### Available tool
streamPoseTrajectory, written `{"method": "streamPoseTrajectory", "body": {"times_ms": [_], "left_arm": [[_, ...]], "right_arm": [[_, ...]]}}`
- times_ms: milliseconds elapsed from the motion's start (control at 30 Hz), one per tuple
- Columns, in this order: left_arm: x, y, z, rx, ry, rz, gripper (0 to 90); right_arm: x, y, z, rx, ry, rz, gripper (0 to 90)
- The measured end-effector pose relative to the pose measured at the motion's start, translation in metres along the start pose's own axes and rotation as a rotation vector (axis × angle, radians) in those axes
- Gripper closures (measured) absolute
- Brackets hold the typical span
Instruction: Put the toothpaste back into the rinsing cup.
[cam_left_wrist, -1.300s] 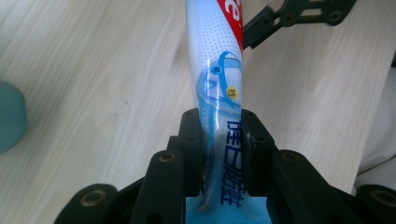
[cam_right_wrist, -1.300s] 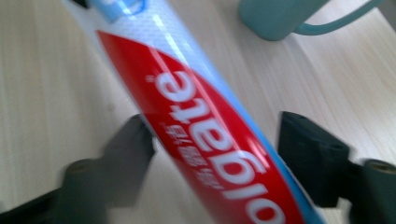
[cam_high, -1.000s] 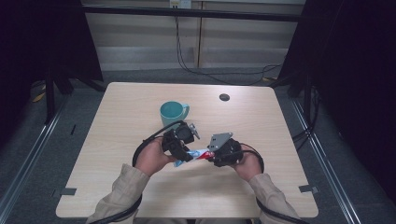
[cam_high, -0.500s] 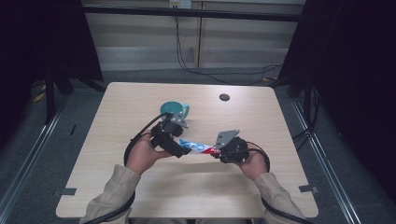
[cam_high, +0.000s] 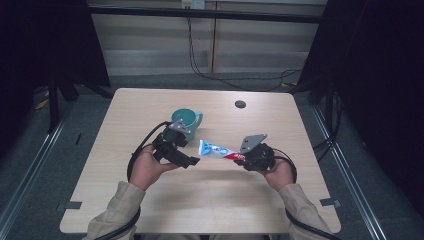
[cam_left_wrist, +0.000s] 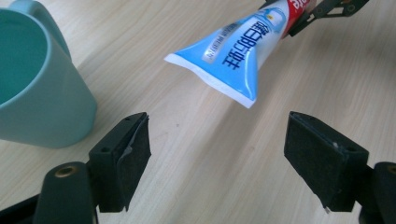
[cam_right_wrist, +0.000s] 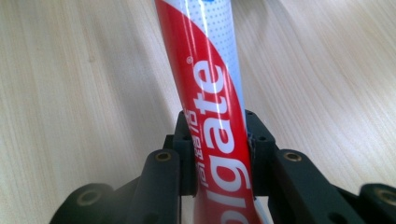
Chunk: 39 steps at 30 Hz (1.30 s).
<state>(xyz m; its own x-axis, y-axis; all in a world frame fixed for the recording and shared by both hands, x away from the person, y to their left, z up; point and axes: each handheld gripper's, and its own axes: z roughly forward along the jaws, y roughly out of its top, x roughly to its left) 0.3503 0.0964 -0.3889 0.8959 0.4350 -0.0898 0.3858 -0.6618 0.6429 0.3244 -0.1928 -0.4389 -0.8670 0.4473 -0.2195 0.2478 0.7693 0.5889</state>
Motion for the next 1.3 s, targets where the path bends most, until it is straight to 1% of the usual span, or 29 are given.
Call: {"method": "streamPoseTrajectory", "body": {"times_ms": [33,67,100,133,167,200,267,333,367,400,500,533,600,633,667,733,800,900,967,1033,1067,1100,1133,1167,1200,1233,1267,1300], "left_arm": [[0.0,-0.002,0.0,-0.014,0.005,-0.01,22.5],[0.0,-0.003,0.0,-0.025,-0.003,-0.024,22.5],[0.001,-0.004,0.0,-0.021,-0.004,-0.023,22.5],[0.0,-0.005,0.001,-0.023,0.003,-0.025,22.5],[0.0,-0.006,0.001,-0.029,-0.001,-0.029,22.5],[0.0,-0.007,0.001,-0.044,-0.01,-0.038,22.5],[0.0,-0.008,0.002,-0.044,-0.012,-0.039,22.5],[-0.001,-0.009,0.006,-0.028,-0.009,-0.03,22.6],[-0.002,-0.01,0.008,-0.025,-0.009,-0.039,22.5],[-0.002,-0.011,0.009,-0.022,-0.009,-0.035,22.4],[-0.003,-0.013,0.013,-0.032,-0.014,-0.048,22.4],[-0.003,-0.014,0.014,-0.031,-0.018,-0.045,22.4],[-0.003,-0.016,0.016,-0.039,-0.021,-0.064,22.4],[-0.003,-0.016,0.016,-0.039,-0.021,-0.064,22.4],[-0.004,-0.016,0.018,-0.048,-0.025,-0.065,22.4],[-0.004,-0.016,0.02,-0.049,-0.027,-0.068,22.4],[-0.005,-0.016,0.022,-0.053,-0.032,-0.072,22.4],[-0.006,-0.017,0.026,-0.06,-0.035,-0.08,22.5],[-0.006,-0.017,0.028,-0.064,-0.044,-0.084,22.9],[-0.008,-0.017,0.031,-0.084,-0.044,-0.1,22.9],[-0.007,-0.016,0.031,-0.087,-0.049,-0.1,23.3],[-0.007,-0.016,0.032,-0.091,-0.048,-0.102,23.2],[-0.008,-0.016,0.034,-0.108,-0.051,-0.109,23.3],[-0.008,-0.016,0.034,-0.108,-0.051,-0.109,23.3],[-0.009,-0.016,0.034,-0.121,-0.049,-0.113,23.3],[-0.009,-0.016,0.034,-0.126,-0.051,-0.111,23.3],[-0.01,-0.016,0.035,-0.138,-0.052,-0.125,23.7],[-0.01,-0.016,0.035,-0.138,-0.052,-0.125,23.7]], "right_arm": [[0.0,0.0,0.0,0.0,0.0,0.0,71.8],[0.0,0.0,0.0,0.004,-0.001,0.008,71.8],[-0.001,0.0,0.0,0.006,-0.006,0.014,71.8],[-0.002,0.001,0.0,0.01,-0.001,0.02,71.8],[-0.003,0.001,0.0,0.003,-0.001,0.039,71.8],[-0.004,0.002,0.0,-0.003,-0.002,0.041,71.8],[-0.004,0.002,0.0,0.0,-0.003,0.048,71.8],[-0.002,0.005,0.002,-0.001,0.007,0.058,71.8],[-0.002,0.006,0.003,0.001,0.018,0.069,71.8],[-0.002,0.007,0.004,-0.001,0.018,0.073,71.8],[-0.002,0.009,0.005,-0.005,0.023,0.099,71.8],[-0.002,0.009,0.005,-0.006,0.023,0.108,71.8],[-0.003,0.011,0.005,-0.012,0.02,0.129,71.8],[-0.003,0.011,0.005,-0.012,0.02,0.129,71.8],[-0.003,0.011,0.005,-0.018,0.022,0.146,71.9],[-0.003,0.011,0.005,-0.02,0.017,0.152,71.9],[-0.004,0.012,0.005,-0.034,0.029,0.174,71.9],[-0.004,0.013,0.005,-0.036,0.03,0.184,71.9],[-0.003,0.014,0.005,-0.037,0.04,0.193,71.9],[-0.003,0.015,0.006,-0.047,0.046,0.21,71.9],[-0.003,0.016,0.005,-0.047,0.042,0.225,72.0],[-0.004,0.016,0.005,-0.049,0.043,0.225,72.0],[-0.004,0.016,0.005,-0.054,0.045,0.232,72.0],[-0.004,0.016,0.005,-0.054,0.045,0.232,72.0],[-0.005,0.017,0.005,-0.066,0.057,0.258,72.0],[-0.005,0.017,0.005,-0.066,0.057,0.258,72.0],[-0.005,0.017,0.005,-0.075,0.06,0.272,72.1],[-0.005,0.017,0.004,-0.075,0.061,0.272,72.1]]}}
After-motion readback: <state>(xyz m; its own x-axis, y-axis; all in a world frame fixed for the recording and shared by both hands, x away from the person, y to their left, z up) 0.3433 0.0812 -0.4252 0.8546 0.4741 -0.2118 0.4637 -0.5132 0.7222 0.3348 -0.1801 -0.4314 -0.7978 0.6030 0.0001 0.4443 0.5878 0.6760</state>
